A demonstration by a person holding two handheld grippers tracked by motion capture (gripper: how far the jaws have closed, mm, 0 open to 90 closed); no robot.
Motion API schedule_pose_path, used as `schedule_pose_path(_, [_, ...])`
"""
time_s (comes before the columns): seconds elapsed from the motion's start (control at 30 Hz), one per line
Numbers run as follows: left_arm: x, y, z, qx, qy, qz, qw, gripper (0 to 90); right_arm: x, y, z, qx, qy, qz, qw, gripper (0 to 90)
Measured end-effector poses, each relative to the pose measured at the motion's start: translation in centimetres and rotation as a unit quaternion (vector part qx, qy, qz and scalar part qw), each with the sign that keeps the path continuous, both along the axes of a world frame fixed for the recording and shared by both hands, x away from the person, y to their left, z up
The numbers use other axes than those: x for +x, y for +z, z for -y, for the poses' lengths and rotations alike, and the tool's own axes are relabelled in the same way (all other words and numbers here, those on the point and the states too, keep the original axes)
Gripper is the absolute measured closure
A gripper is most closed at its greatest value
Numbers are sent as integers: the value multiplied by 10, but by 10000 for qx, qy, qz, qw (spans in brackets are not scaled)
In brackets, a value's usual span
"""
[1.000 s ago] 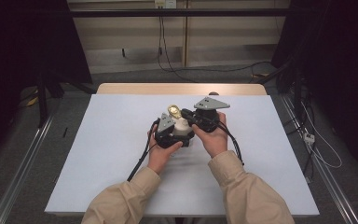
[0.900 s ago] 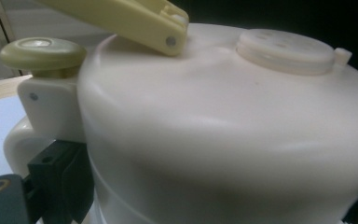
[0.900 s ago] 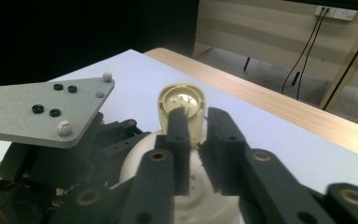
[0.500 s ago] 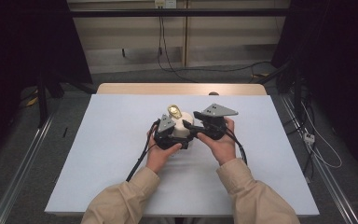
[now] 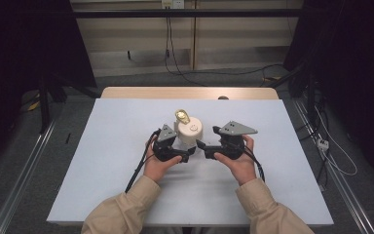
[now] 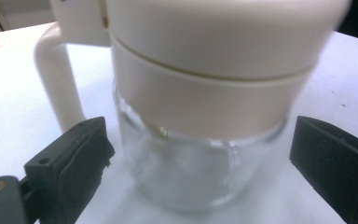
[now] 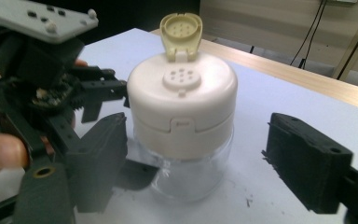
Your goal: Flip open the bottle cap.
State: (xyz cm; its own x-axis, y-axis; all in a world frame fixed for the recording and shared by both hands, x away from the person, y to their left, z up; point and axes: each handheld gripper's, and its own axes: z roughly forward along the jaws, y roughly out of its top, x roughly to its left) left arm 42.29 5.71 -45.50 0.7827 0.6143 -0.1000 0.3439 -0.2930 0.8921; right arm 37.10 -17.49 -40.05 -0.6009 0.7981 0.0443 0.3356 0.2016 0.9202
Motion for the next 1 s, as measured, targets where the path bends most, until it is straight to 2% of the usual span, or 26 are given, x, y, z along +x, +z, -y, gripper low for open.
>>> schedule_pose_path(0.2, [-9,7,-14,-141,-4,-3,9999,43,-9,-10,6,-25,-46,-52,10000,151])
schedule_pose_path(0.47, [-20,16,-46,-228,113,53,9997,40,-23,-20,18,-87,-104,-87,9999,105])
schedule_pose_path(0.73, [-26,20,-69,-196,103,52,9997,39,-35,-28,27,-63,-95,-76,9999,78])
schedule_pose_path(0.8, [-27,19,-72,-72,86,84,9999,39,-37,-31,29,-51,-97,-88,9999,77])
schedule_pose_path(0.87, [-30,18,-75,-87,75,44,9999,41,-40,-33,31,-115,-92,-89,9999,74])
schedule_pose_path(1.0, [-33,17,-82,-96,69,50,9999,45,-44,-36,38,-71,-131,-114,9998,73])
